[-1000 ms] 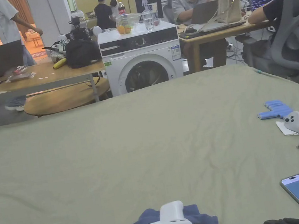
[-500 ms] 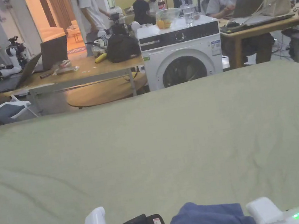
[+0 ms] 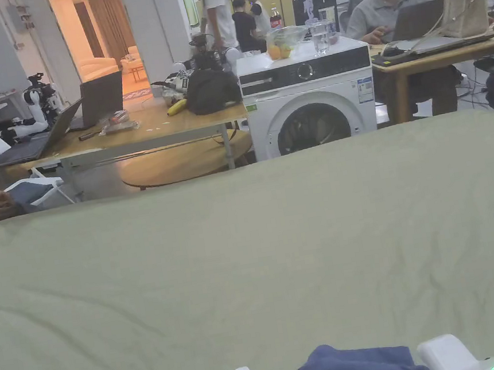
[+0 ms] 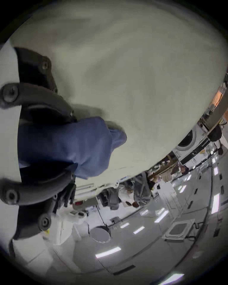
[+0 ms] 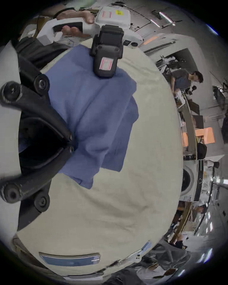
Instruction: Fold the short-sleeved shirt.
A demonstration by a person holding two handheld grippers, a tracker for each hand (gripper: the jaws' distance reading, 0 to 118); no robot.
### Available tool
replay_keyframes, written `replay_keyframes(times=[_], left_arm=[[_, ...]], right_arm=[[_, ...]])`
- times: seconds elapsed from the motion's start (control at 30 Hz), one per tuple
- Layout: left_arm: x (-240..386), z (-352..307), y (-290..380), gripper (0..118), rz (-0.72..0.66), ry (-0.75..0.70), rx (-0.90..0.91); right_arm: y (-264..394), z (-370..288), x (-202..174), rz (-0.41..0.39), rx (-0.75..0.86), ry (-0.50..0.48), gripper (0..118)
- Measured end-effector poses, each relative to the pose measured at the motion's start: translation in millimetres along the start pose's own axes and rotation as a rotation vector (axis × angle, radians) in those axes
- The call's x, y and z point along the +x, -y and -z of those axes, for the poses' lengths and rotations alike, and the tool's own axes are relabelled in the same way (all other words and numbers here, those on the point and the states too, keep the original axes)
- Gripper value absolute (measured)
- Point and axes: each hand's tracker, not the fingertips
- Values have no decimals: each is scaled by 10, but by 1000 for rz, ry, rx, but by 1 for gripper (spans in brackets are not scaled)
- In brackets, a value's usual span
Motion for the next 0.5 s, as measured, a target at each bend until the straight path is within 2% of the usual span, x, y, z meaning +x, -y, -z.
replay_keyframes(times=[0.07, 0.13, 0.2, 0.23, 0.37, 0.5], left_arm=[[34, -64, 11, 29, -8, 8, 16], [17, -273, -30, 28, -43, 65, 97], [-12, -626, -161, 28, -16, 47, 157], [-77, -841, -235, 28, 1, 29, 182], [-594, -1908, -583, 28, -19, -127, 317], [-1330, -2765, -919, 28, -50, -354, 396]], right_arm=[[9, -69, -14, 4, 33, -8, 0], [-26, -214, -90, 29, 128, -43, 0], [-142, -275, -262, 73, 218, -145, 0], [-232, -261, -388, 65, 240, -178, 0], [-725, -10, -1221, -76, 312, -259, 0], [-1160, 591, -2219, -142, 288, -451, 0]])
